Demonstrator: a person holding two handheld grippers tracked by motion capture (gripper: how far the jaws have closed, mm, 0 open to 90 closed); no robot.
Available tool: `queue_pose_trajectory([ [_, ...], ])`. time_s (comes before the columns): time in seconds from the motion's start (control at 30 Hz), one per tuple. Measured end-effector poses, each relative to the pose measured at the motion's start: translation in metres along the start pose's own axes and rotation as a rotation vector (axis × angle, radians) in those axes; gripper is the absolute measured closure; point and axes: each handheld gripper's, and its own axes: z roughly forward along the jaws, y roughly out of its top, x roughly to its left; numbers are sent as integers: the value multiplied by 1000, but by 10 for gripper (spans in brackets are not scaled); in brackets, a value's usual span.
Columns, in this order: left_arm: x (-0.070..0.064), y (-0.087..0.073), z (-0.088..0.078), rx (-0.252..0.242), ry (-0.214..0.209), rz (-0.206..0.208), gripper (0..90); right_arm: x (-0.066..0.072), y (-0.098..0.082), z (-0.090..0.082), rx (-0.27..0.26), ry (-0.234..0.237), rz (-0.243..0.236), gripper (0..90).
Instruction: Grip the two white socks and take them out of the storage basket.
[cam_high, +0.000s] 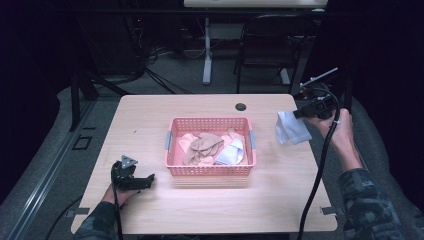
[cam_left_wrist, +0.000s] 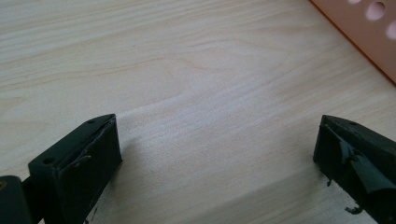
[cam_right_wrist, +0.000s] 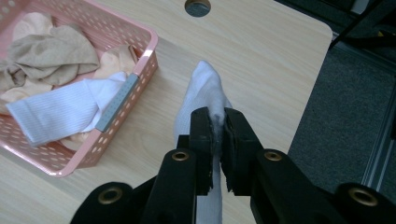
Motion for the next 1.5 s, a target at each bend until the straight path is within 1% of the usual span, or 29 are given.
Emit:
queue_pose_trajectory([
  [0.1,0,0,0,0,0,0,5,-2,-6,6,6,-4,12,826],
  [0.13,0,0,0,-1,1,1,5,-4,-12,14,19,-8,19,826],
  [0.27,0,0,0,0,3,1,5,-6,-28,27,24,-14,31,826],
  [0.33,0,0,0,0,3,0,5,-7,-31,30,23,-8,39,826],
  [0.37,0,0,0,1,5,-3,5,-9,-42,38,34,-5,55,826],
  [0.43,0,0,0,1,5,-3,5,-10,-46,42,37,-5,60,826],
  [0.5,-1,0,0,1,7,-8,5,-10,-56,51,46,-5,72,826],
  [0.53,-2,0,0,1,6,-7,5,-10,-64,59,57,5,84,825],
  [0.57,-2,0,0,1,6,-7,5,-10,-64,59,57,5,84,825],
  [0.6,-2,0,0,1,7,-9,5,-10,-72,69,66,9,93,826],
  [0.67,-2,1,0,4,6,-6,5,-10,-74,73,67,17,102,826],
  [0.7,-2,1,0,3,6,-6,5,-10,-79,79,75,42,111,825],
  [0.73,-2,1,0,4,5,-5,5,-7,-86,89,89,53,127,825],
  [0.77,-2,1,0,4,5,-5,5,-7,-86,89,89,53,127,825],
  [0.8,-2,1,0,3,5,-5,5,-4,-91,99,119,61,114,824],
  [0.83,-2,1,0,3,5,-5,5,-4,-91,99,119,61,114,824],
  [0.9,-3,1,1,1,4,-7,5,2,-93,104,130,77,89,825],
  [1.0,-3,1,1,1,4,-7,5,7,-95,107,142,64,71,825],
  [1.07,-3,1,1,0,4,-8,5,6,-96,109,156,70,75,824],
  [1.13,-3,1,1,0,3,-7,5,5,-98,112,140,82,98,825],
  [1.23,-3,1,1,1,0,2,5,6,-101,115,137,78,93,829],
  [1.27,-3,1,1,3,-5,6,5,6,-105,121,168,70,79,828],
  [1.3,-3,1,1,3,-5,6,5,6,-105,121,168,70,79,828],
  [1.33,-3,1,0,3,-6,7,5,5,-109,129,179,85,99,829],
  [1.37,-3,1,0,3,-6,7,5,5,-109,129,179,85,99,829],
  [1.4,-3,1,0,3,-6,7,5,3,-111,135,209,85,90,829],
  [1.43,-3,1,0,3,-6,7,5,3,-111,135,209,85,90,829],
  [1.47,-3,1,0,3,-6,6,5,1,-114,140,223,95,104,829],
  [1.5,-3,1,0,3,-6,7,5,1,-115,142,219,98,108,829],
])
